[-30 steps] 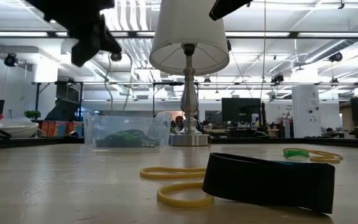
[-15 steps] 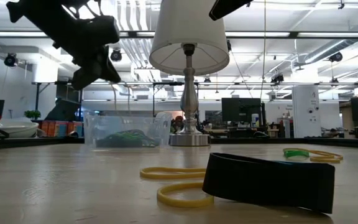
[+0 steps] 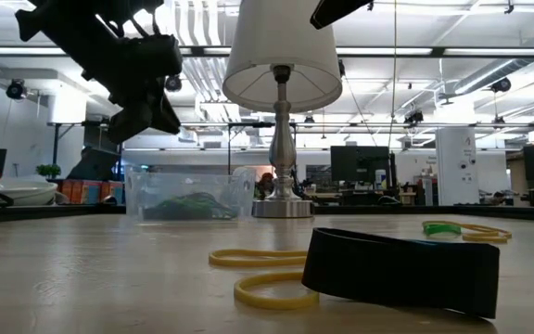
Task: Pick and place rubber bands into bin
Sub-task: Put the yellow rubber band into the transparent bin, then put the blue rubber band into the transparent bin
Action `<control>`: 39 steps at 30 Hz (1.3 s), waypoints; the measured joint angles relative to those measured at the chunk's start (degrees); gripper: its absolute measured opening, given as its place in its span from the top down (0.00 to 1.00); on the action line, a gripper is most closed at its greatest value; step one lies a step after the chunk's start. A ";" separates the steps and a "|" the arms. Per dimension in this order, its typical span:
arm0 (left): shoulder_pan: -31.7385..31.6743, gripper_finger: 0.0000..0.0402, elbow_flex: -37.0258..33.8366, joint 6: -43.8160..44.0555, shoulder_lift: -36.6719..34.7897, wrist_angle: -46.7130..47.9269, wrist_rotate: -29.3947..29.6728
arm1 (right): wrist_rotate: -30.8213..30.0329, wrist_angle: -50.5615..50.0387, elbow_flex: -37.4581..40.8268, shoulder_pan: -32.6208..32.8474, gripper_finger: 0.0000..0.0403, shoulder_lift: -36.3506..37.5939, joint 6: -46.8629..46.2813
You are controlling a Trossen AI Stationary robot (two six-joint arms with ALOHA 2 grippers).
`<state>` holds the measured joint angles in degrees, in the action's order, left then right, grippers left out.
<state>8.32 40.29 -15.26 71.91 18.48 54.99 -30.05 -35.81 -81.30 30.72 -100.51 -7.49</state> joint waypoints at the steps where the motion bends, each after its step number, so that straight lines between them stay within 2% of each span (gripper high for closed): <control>1: 0.00 0.85 0.00 0.02 0.03 0.00 -0.02 | -0.01 0.00 0.00 0.00 0.86 0.00 0.00; 6: 0.04 0.80 0.03 2.39 0.01 -0.46 -1.97 | 0.01 0.20 0.19 0.00 0.86 0.00 -0.45; 9: 0.30 0.79 0.32 5.79 -0.01 -0.48 -9.54 | 1.28 0.14 1.40 0.02 0.86 0.00 -3.60; 13: 1.27 0.79 0.37 9.06 -0.01 -0.55 -21.01 | 6.28 0.39 3.70 -0.02 0.86 0.00 -6.82; 15: 2.50 0.79 0.37 10.65 -0.01 -0.99 -24.28 | 6.65 1.34 5.30 0.01 0.86 0.00 -9.00; 22: 10.69 0.79 0.39 11.55 -0.04 -2.93 -25.40 | 7.01 5.03 10.73 -0.07 0.86 -0.04 -15.06; 30: 19.69 0.79 2.00 11.48 -2.09 -2.51 -25.34 | 11.09 12.73 17.56 -1.44 0.86 -0.04 -14.76; 34: 22.30 0.79 2.00 11.47 -3.50 -2.56 -25.32 | 12.34 14.27 20.36 -3.27 0.85 -0.04 -15.97; 39: 23.50 0.79 1.81 11.52 -3.90 -2.51 -24.92 | 12.80 17.62 23.17 -5.50 0.78 -0.04 -16.15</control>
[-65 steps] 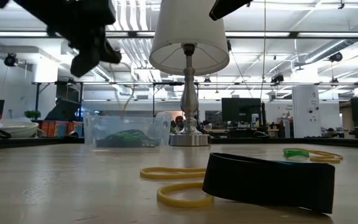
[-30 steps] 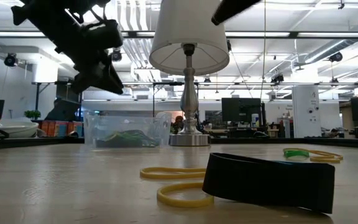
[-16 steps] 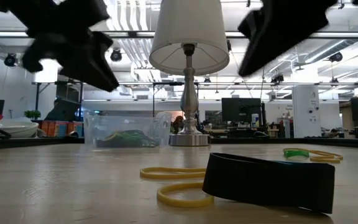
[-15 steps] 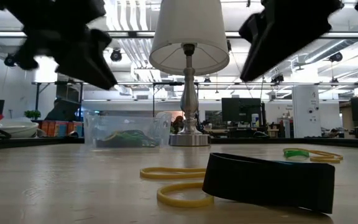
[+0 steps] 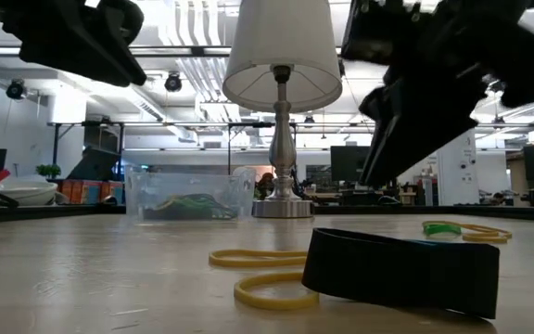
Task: Pick and place rubber bands into bin
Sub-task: Put the blue rubber band into the transparent bin
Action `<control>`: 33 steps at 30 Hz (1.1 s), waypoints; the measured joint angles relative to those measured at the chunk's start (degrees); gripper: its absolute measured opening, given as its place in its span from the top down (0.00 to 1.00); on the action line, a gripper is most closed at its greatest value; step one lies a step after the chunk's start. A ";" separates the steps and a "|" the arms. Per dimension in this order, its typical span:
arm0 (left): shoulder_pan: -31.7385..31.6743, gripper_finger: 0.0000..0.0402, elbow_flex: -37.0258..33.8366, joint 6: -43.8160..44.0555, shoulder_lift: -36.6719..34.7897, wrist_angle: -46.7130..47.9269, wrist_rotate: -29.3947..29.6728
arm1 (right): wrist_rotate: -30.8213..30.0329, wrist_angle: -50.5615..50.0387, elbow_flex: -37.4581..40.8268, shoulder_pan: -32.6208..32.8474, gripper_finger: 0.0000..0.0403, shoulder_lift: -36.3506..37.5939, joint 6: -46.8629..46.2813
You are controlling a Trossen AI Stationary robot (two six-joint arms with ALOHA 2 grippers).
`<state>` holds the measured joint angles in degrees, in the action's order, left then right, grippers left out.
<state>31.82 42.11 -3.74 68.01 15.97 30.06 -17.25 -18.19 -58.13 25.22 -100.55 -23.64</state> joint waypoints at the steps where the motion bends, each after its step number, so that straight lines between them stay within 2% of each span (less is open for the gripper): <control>1: 0.02 0.79 0.00 0.02 0.08 -0.02 0.00 | 0.73 0.66 0.50 -0.41 0.77 0.00 0.01; 8: 0.02 0.79 -0.13 0.06 0.15 0.06 0.00 | 5.25 2.86 2.77 -2.00 0.64 0.04 -2.96; 14: 0.07 0.79 -0.20 0.16 0.17 0.02 0.00 | 6.99 5.51 4.60 -2.02 0.58 0.04 -3.45; 23: 0.08 0.79 -0.24 0.19 0.19 0.03 -0.02 | 6.86 6.31 5.00 -2.02 0.57 -1.66 -4.85; 33: 0.10 0.79 -0.26 0.34 0.19 0.02 -0.04 | 9.41 6.62 4.81 -3.11 0.58 -4.06 -6.02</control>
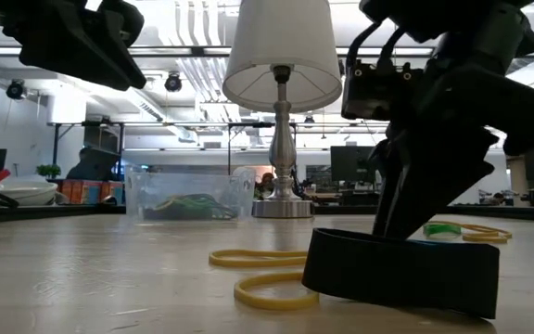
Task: Pick and place rubber bands into bin
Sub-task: Put the blue rubber band into the transparent bin
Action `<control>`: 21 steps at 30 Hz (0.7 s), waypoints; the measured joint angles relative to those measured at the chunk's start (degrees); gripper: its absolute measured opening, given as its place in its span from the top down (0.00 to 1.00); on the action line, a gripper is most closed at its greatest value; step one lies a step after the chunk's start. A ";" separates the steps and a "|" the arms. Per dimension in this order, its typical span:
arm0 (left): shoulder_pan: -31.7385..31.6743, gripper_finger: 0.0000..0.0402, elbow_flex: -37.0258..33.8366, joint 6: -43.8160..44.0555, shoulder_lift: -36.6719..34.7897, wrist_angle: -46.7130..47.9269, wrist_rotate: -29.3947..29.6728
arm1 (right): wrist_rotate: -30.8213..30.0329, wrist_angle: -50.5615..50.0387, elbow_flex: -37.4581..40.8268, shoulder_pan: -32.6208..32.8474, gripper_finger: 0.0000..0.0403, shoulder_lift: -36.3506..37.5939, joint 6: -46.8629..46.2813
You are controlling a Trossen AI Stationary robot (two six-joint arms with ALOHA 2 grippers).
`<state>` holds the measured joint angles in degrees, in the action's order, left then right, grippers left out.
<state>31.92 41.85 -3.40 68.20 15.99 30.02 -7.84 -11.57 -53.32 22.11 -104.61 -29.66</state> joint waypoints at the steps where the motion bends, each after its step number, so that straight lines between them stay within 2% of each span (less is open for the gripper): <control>1: 0.00 0.79 0.00 0.00 0.00 0.00 0.00 | 0.07 -0.16 -0.02 -0.02 0.59 0.08 -0.87; 8: 0.00 0.79 0.00 0.02 0.00 0.00 0.00 | 1.68 -6.31 -0.99 -0.12 0.67 0.09 -8.92; 21: 0.00 0.79 -0.04 0.09 0.00 -0.02 -0.05 | 1.94 -13.17 -5.64 -0.09 0.79 -2.54 -9.43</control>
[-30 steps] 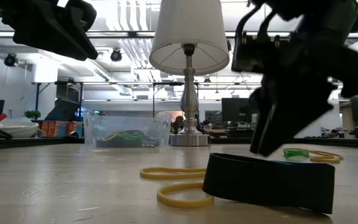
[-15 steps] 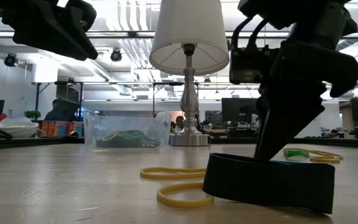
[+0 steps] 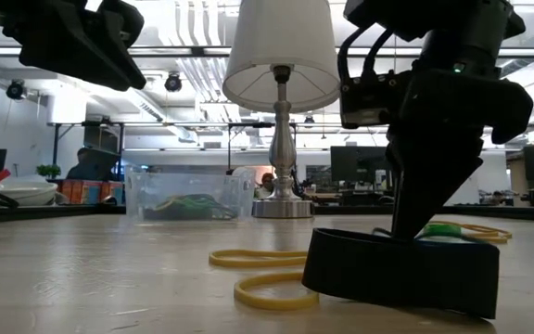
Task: Pick and place rubber bands into bin
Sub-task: Put the blue rubber band into the transparent bin
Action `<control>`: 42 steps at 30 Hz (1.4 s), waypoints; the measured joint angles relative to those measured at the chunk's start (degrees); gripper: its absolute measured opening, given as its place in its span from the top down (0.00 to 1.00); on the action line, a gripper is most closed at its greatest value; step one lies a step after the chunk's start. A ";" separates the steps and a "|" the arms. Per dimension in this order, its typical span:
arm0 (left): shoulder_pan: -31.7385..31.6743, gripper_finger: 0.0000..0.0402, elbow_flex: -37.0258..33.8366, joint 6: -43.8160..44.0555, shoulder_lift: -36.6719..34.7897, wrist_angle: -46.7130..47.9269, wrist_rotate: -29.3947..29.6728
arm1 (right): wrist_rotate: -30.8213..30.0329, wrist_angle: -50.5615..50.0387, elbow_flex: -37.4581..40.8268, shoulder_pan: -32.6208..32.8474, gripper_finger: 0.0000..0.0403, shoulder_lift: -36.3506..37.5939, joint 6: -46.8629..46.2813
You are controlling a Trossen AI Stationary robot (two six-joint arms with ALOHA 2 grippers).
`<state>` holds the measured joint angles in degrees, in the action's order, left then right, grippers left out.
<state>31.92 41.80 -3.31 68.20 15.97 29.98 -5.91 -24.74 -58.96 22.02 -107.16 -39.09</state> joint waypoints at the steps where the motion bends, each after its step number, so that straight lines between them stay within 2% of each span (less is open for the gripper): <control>1: 0.00 0.79 0.00 0.00 0.00 0.01 0.00 | 0.08 -0.12 -0.23 0.00 0.80 -0.47 0.03; 8: 0.00 0.79 -0.04 0.02 0.00 0.02 -0.04 | 0.45 -1.45 -1.86 0.03 0.85 -1.13 2.90; 15: 0.00 0.79 -0.07 0.02 0.00 0.00 -0.04 | 0.78 -1.15 -2.32 0.11 0.97 -1.22 7.38; 24: 0.00 0.79 -0.20 0.02 0.00 0.02 -0.02 | -2.20 -0.83 -2.43 0.72 0.98 -1.22 13.84; 30: -0.02 0.79 -0.20 0.02 0.00 0.02 0.00 | -7.96 -1.54 -4.26 2.08 0.98 -1.56 20.45; 42: -0.02 0.79 -0.20 0.01 0.01 -0.01 0.02 | -30.42 -0.04 -11.86 6.26 0.98 -1.55 36.00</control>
<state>31.90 41.60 -3.30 68.21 15.97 30.00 -36.33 -24.77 -70.82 28.28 -108.71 -3.09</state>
